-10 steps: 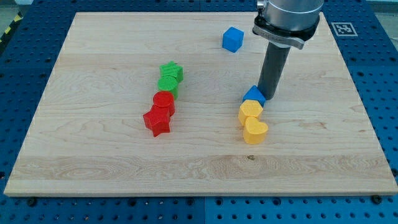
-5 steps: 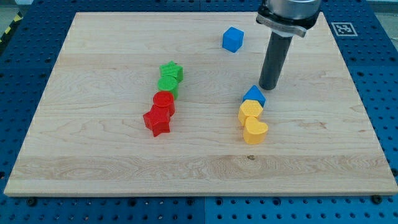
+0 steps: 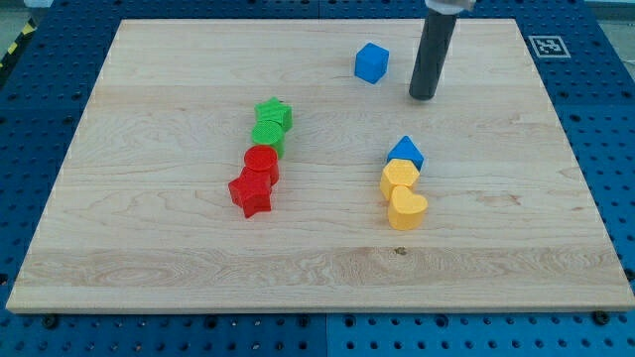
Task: Move the blue cube to the top of the blue triangle
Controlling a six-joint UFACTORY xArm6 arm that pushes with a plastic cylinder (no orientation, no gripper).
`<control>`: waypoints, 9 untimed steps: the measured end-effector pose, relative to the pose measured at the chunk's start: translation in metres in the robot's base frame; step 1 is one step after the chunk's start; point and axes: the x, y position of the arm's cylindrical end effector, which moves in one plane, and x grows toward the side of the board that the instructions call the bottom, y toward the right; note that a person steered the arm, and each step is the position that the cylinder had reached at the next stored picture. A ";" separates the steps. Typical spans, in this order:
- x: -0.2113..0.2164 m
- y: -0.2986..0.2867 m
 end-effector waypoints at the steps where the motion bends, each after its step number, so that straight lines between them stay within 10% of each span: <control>1: -0.045 0.000; 4: -0.098 -0.073; 9: -0.032 -0.080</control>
